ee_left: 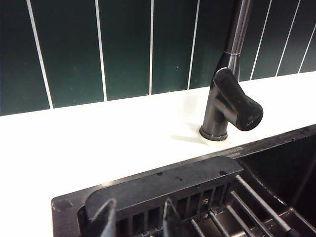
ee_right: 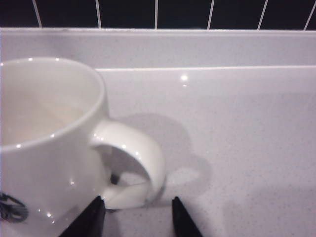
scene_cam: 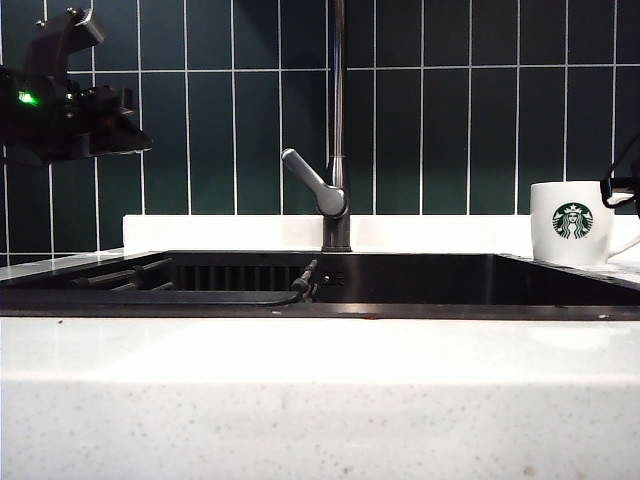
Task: Pick up the mug next to the sink, go to the faucet to get some water, pour the water into the sink, and finally put the mug back to its place.
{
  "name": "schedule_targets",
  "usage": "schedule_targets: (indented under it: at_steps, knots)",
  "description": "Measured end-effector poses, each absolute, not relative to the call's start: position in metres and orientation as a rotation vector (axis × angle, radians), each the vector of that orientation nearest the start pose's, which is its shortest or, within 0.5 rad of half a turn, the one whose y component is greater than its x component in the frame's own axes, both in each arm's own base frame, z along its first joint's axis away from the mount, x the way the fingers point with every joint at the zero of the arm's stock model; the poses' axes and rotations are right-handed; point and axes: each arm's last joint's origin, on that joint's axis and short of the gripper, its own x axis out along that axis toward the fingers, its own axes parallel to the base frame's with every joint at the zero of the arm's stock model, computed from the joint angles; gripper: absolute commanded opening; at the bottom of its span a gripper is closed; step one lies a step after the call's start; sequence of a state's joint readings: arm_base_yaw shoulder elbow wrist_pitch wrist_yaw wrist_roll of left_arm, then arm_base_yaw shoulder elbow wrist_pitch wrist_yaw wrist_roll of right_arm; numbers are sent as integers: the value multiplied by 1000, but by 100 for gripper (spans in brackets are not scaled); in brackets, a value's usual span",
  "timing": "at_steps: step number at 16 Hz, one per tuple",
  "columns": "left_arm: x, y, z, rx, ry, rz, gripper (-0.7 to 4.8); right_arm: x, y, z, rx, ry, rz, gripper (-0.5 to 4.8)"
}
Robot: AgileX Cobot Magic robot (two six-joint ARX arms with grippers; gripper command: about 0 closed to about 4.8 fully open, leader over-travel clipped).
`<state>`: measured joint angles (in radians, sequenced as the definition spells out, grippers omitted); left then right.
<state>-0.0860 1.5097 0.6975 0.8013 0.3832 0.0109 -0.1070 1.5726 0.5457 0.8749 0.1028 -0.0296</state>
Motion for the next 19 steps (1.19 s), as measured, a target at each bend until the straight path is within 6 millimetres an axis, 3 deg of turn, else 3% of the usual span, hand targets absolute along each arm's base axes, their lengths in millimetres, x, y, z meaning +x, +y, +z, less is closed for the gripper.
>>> schedule_targets:
  at_steps: [5,7,19]
  knots:
    - [308,-38,229,1,10,-488,121,287,-34,195,-29,90,-211,192]
    - [308,-38,230,1,9,-487,121,287,-34,193,-29,107,-211,225]
    - [308,-38,230,2,7,-487,121,304,-36,182,-33,151,-213,225]
